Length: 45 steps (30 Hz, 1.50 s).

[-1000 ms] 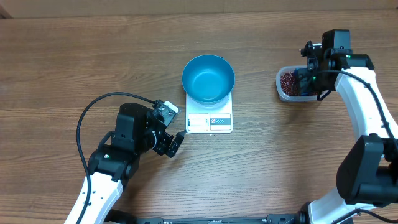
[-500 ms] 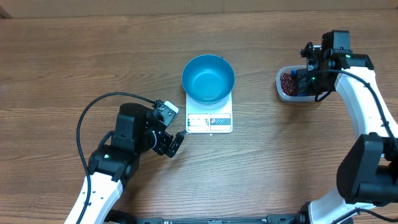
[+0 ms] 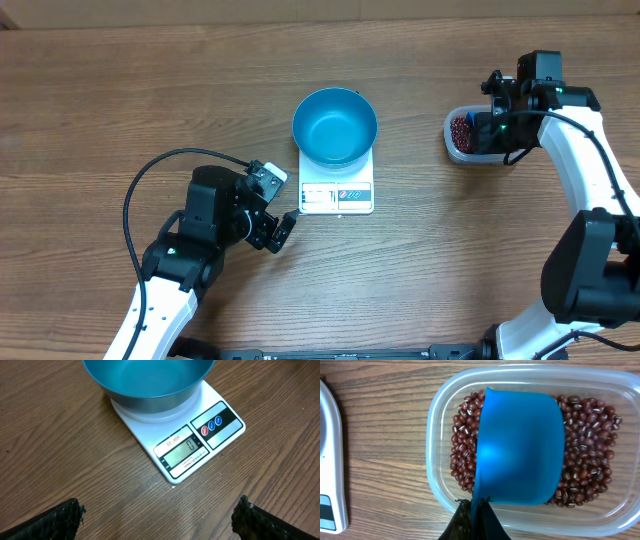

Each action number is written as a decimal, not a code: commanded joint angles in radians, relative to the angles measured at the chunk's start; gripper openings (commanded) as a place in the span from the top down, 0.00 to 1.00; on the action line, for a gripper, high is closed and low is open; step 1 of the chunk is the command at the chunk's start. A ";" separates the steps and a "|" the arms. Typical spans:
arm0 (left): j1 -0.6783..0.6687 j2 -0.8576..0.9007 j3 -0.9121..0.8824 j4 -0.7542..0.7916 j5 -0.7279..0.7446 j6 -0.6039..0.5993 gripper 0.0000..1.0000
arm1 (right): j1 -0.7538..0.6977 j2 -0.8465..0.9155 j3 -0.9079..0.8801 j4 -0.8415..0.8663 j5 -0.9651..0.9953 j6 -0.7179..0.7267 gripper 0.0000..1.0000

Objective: Scoop item into bowl and weigh 150g on scale
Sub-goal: 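Push the scoop through the red beans with the right gripper, then tilt the scoop up and lift it full of beans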

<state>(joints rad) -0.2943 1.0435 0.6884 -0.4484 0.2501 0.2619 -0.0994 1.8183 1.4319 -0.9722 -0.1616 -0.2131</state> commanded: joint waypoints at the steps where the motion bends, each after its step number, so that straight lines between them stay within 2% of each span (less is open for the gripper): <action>1: 0.003 -0.011 -0.005 0.003 0.002 0.000 0.01 | 0.003 0.041 -0.019 -0.006 -0.107 0.008 0.96; 19: 0.003 -0.011 -0.005 0.003 0.002 0.000 0.00 | -0.022 0.041 -0.019 -0.015 -0.270 0.067 0.96; 33: 0.003 -0.010 -0.005 0.003 0.002 0.000 0.00 | -0.233 0.041 -0.019 -0.044 -0.543 0.079 0.96; 45: 0.003 -0.011 -0.005 0.003 0.002 0.000 0.01 | -0.351 0.041 -0.019 -0.084 -0.651 0.078 0.96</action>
<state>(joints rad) -0.2943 1.0435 0.6884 -0.4484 0.2501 0.2619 -0.4335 1.8603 1.4170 -1.0477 -0.7441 -0.1341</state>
